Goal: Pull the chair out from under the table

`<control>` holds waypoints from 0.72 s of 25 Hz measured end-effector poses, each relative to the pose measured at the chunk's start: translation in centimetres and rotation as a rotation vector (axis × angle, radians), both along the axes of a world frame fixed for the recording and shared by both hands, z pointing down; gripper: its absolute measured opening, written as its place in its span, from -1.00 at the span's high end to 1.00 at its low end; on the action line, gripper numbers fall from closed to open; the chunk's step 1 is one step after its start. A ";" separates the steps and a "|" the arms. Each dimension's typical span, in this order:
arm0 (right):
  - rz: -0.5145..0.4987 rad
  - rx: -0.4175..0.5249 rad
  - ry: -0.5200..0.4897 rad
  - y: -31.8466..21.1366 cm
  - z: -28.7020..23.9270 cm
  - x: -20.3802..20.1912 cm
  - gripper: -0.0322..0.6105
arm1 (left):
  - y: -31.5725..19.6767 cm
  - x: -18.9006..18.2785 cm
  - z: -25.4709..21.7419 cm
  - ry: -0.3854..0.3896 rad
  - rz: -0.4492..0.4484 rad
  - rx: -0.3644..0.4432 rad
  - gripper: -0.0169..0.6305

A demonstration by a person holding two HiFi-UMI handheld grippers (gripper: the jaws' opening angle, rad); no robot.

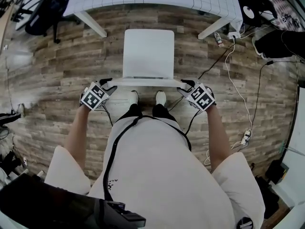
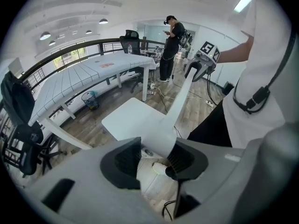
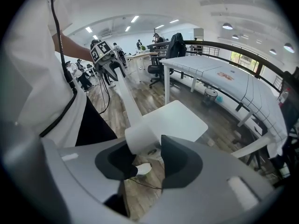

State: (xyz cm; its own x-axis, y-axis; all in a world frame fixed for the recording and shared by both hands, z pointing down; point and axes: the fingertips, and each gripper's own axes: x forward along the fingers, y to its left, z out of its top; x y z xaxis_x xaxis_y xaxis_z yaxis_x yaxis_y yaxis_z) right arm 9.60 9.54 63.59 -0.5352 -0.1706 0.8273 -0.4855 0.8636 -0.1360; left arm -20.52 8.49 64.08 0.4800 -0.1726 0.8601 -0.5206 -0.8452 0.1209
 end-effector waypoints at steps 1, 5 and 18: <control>-0.002 0.000 0.001 0.4 0.0 0.0 0.38 | 0.4 0.1 0.0 -0.002 0.005 -0.002 0.45; -0.013 -0.007 0.010 1.9 -0.1 0.1 0.38 | 2.0 0.1 -0.3 -0.002 -0.003 -0.009 0.45; 0.023 -0.011 -0.017 3.4 -0.2 0.1 0.32 | 3.3 0.0 0.0 0.007 -0.019 0.031 0.31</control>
State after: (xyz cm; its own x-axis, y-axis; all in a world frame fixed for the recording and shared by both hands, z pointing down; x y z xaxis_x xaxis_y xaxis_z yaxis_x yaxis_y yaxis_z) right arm 9.67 12.89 63.34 -0.5456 -0.1740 0.8198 -0.5027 0.8507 -0.1539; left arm -20.49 11.80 64.05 0.4822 -0.2084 0.8509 -0.5354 -0.8389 0.0980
